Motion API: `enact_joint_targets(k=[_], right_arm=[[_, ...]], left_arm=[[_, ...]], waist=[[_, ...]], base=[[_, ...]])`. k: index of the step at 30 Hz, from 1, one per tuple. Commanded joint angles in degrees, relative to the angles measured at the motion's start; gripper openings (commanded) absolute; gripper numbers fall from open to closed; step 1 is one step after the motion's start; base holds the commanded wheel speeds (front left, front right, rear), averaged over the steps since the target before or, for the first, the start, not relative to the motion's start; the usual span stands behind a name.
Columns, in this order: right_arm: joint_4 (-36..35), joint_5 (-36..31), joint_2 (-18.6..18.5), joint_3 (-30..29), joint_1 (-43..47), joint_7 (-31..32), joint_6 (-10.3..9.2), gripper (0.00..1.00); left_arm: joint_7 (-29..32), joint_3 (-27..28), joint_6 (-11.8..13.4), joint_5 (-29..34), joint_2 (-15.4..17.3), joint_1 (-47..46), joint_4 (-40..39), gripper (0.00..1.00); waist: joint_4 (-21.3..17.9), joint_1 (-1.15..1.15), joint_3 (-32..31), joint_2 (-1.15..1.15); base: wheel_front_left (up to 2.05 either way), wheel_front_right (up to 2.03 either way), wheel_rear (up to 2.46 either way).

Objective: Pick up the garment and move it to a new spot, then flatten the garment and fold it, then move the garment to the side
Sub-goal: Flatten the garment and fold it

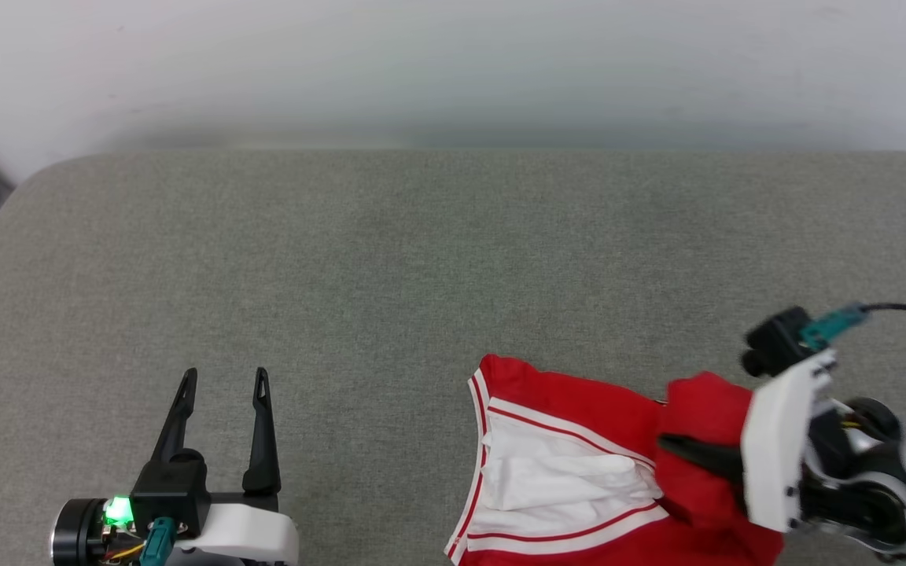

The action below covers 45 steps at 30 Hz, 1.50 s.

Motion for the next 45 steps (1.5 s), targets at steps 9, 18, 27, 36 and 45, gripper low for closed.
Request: enact_joint_targets(k=[9, 18, 27, 36, 45], right_arm=[[7.7, -7.7, 8.1, 10.5, -12.1, 0.8, -0.02, 0.00], [19.8, -10.4, 12.1, 18.3, -15.1, -4.4, -0.02, 0.00], [20.5, -9.1, 10.1, 20.6, -15.7, -13.1, -0.06, 1.00], [10.7, -16.2, 3.8, 11.0, -12.6, -31.0, -0.02, 1.00], [8.8, -31.8, 8.9, -11.2, -3.4, -51.1, -0.03, 1.00]], left_arm=[[-0.1, -0.5, -0.8, 0.3, -0.7, -2.8, -0.1, 1.00], [-0.1, -0.8, -0.9, 0.1, -1.1, -4.7, 0.3, 1.00], [-0.1, -0.1, -0.9, 0.4, -1.2, -3.1, 0.7, 1.00], [-0.1, 0.1, -0.4, 0.8, -1.3, -0.6, 0.7, 1.00], [-0.1, 0.3, -0.5, 0.6, -1.0, 1.4, 0.5, 1.00]], waist=[[1.7, 0.00, 3.9, 0.00], [3.0, 0.00, 6.3, 0.00], [1.8, 0.00, 4.6, 0.00], [-1.2, 0.00, 0.3, 0.00], [-3.4, 0.00, -2.1, 0.00]], base=[[0.00, 0.00, 0.00], [0.00, 0.00, 0.00], [0.00, 0.00, 0.00], [0.00, 0.00, 0.00], [0.00, 0.00, 0.00]])
